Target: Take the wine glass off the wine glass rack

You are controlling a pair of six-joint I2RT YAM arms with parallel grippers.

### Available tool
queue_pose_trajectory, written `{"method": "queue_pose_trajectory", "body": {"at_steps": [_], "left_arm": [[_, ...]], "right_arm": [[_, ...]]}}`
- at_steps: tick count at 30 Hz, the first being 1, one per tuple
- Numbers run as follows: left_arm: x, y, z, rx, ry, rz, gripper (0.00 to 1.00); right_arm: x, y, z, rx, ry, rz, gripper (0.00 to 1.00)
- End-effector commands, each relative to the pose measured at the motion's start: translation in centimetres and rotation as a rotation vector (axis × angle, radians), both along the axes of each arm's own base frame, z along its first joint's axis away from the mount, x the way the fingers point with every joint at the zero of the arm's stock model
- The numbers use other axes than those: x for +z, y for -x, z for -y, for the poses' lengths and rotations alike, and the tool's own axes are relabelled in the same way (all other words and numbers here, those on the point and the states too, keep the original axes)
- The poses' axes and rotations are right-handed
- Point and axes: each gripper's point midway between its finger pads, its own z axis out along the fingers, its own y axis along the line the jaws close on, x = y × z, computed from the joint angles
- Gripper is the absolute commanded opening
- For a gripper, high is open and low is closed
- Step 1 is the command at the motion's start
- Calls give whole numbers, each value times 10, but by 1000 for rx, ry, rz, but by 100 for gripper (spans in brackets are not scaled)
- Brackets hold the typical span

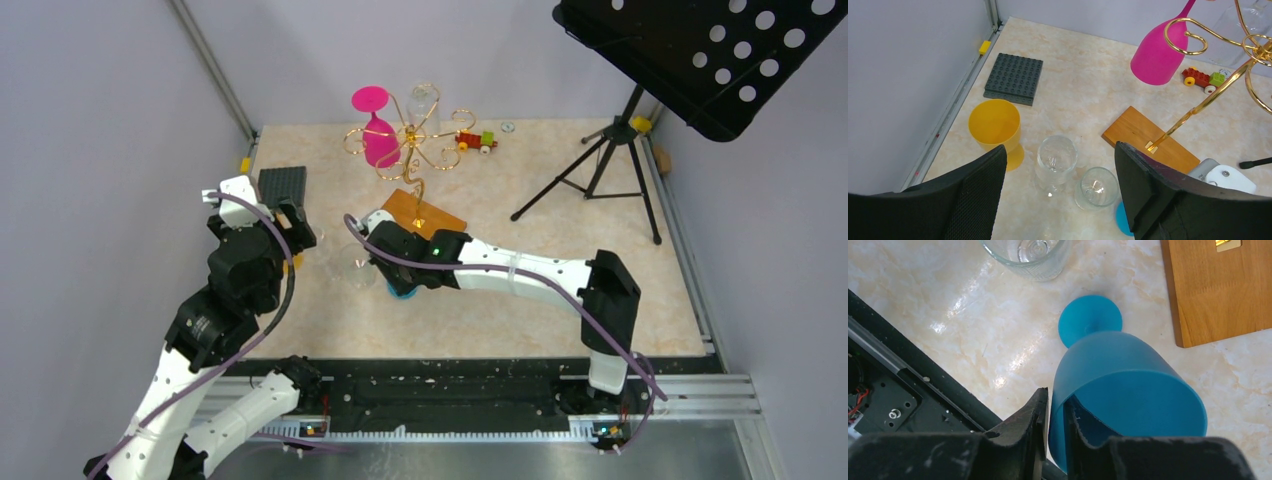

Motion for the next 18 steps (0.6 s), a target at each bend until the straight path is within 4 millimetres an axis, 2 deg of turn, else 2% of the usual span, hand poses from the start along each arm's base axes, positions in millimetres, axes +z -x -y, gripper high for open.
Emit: {"method": "queue_pose_trajectory", "body": {"at_steps": [1,8,18], "left_arm": [[7,-1,3,-14,9,10,82],[5,-4,10,-44,11,-7,83],[6,-6,13,-42,24,-10,83]], "right_arm": [[18,-3,-10,2,-22,39,22],[32,-7,-13,-10,-48,64,29],[80,-6,-12,-16,-186,112,44]]}}
